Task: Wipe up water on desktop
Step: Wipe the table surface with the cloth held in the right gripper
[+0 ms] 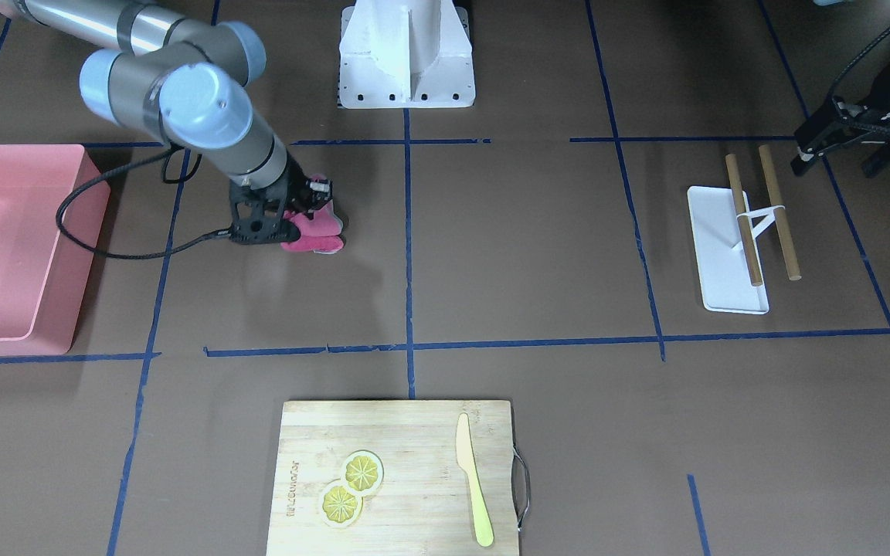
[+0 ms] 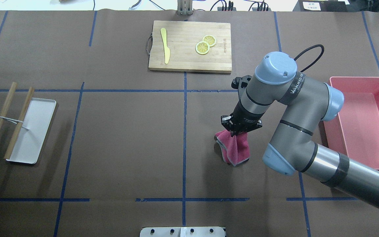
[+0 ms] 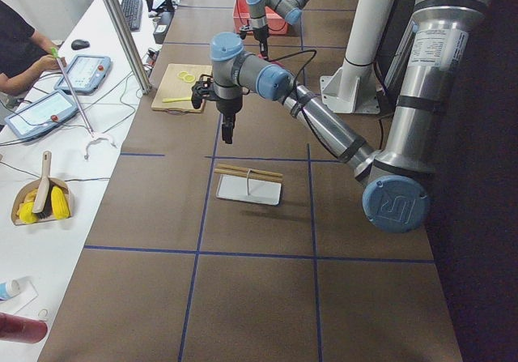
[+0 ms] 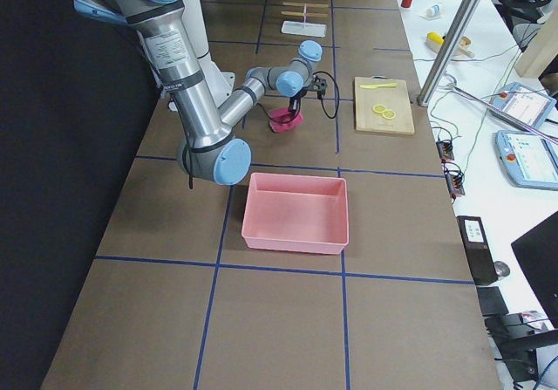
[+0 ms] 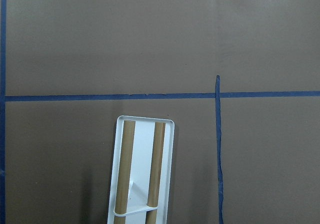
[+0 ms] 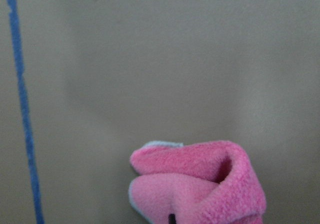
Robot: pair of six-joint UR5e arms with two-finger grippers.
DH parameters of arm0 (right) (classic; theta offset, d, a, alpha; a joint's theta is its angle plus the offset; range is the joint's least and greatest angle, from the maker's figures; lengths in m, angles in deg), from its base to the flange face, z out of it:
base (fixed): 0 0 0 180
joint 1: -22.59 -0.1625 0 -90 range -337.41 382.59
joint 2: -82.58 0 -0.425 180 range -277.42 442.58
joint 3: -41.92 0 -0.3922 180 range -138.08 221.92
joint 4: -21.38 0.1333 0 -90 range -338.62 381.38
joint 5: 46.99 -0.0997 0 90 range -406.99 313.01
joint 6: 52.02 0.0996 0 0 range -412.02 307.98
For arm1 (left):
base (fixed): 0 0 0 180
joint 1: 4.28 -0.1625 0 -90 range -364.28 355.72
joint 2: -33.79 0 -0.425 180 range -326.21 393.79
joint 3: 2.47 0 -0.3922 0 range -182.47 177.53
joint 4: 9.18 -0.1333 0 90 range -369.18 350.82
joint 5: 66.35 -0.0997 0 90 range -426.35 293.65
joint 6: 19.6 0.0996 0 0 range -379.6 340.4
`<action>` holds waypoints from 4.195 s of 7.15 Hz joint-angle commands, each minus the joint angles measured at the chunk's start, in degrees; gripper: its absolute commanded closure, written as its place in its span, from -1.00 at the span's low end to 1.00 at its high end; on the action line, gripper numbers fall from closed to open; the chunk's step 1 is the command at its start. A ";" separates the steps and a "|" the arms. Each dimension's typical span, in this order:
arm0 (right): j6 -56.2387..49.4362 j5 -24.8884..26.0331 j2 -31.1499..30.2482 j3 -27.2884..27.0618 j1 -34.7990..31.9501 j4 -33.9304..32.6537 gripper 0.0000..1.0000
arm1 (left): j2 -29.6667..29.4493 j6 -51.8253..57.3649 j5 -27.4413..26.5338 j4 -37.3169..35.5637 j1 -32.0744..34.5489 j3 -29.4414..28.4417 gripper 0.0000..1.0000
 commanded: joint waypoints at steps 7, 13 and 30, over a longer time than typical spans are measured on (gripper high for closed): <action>-7.04 0.58 -1.85 9.96 -13.51 0.63 0.98 | 1.43 12.27 -0.09 0.00 6.21 -5.84 -1.00; 9.19 -5.58 -4.22 -2.14 1.15 0.80 0.95 | 1.52 21.88 -1.66 0.61 10.35 -12.62 -1.00; 10.78 -3.82 -4.40 -2.40 0.11 0.98 0.92 | 0.99 37.44 -4.13 4.74 14.39 -31.08 -1.00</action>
